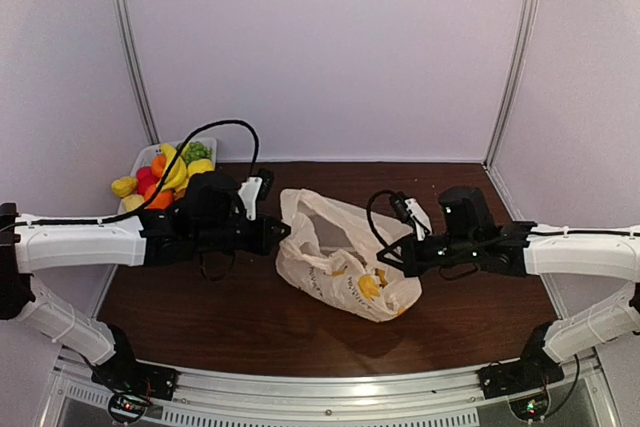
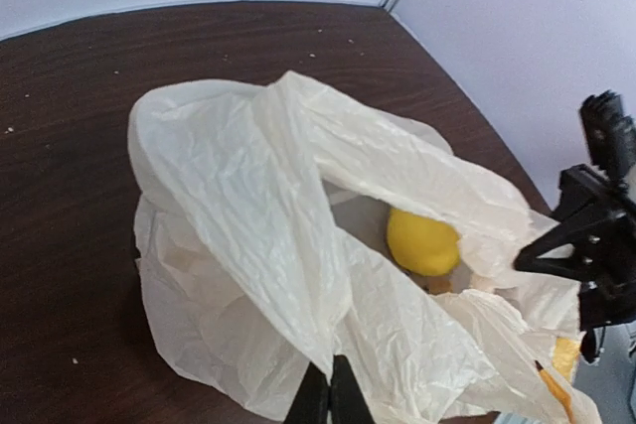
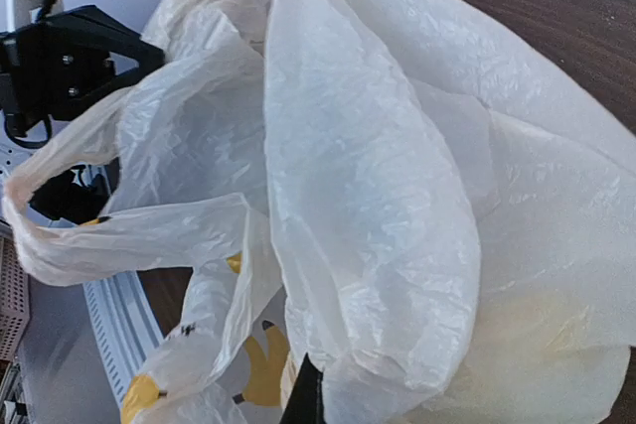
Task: Untie the knot of the plastic bag and take out the fruit
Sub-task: Adjust the bag handles for the takeout bag, then reach into the gripper of the takeout bag.
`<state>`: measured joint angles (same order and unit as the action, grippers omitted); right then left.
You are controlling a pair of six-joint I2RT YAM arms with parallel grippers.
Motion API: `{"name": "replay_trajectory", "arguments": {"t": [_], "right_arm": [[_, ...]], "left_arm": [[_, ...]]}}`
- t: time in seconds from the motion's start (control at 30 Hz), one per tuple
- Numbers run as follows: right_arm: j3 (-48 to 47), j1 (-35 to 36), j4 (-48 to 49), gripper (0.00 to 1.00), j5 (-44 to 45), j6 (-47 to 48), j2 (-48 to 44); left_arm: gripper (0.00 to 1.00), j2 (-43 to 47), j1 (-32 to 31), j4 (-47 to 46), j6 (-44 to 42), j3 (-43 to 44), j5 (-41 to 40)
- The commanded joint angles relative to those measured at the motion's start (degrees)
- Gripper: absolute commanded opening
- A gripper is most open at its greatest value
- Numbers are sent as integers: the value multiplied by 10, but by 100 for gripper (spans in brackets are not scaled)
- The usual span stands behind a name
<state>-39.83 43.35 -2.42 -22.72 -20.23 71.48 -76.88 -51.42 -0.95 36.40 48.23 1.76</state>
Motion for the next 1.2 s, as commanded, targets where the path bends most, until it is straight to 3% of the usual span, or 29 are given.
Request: {"name": "replay_trajectory", "arguments": {"t": [0.0, 0.03, 0.17, 0.23, 0.37, 0.47, 0.63, 0.8, 1.03, 1.17], "right_arm": [[27, 11, 69, 0, 1, -94, -22], [35, 10, 77, 0, 15, -108, -21], [58, 11, 109, 0, 55, -148, -10], [71, 11, 130, 0, 54, -163, -7], [91, 11, 158, 0, 59, -186, -12], [96, 11, 160, 0, 66, -193, -16], [97, 11, 154, 0, 86, -198, -24], [109, 12, 152, 0, 96, -202, -27], [137, 13, 146, 0, 138, -203, -29], [156, 13, 122, 0, 213, -218, -27]], "left_arm": [[0, 15, 4, 71, -77, 32, -67], [2, 19, 4, 81, -81, 38, -73], [56, 61, 4, 120, -109, 67, -76], [66, 85, 3, 149, -122, 90, -81], [67, 120, -14, 192, -130, 143, -85], [65, 120, -61, 182, -127, 169, -75], [61, 35, -135, 128, -111, 197, 9], [58, -79, -154, 84, -94, 219, 50], [48, -194, -155, 57, -105, 237, 28], [40, -230, -155, 62, -87, 191, -7]]}}
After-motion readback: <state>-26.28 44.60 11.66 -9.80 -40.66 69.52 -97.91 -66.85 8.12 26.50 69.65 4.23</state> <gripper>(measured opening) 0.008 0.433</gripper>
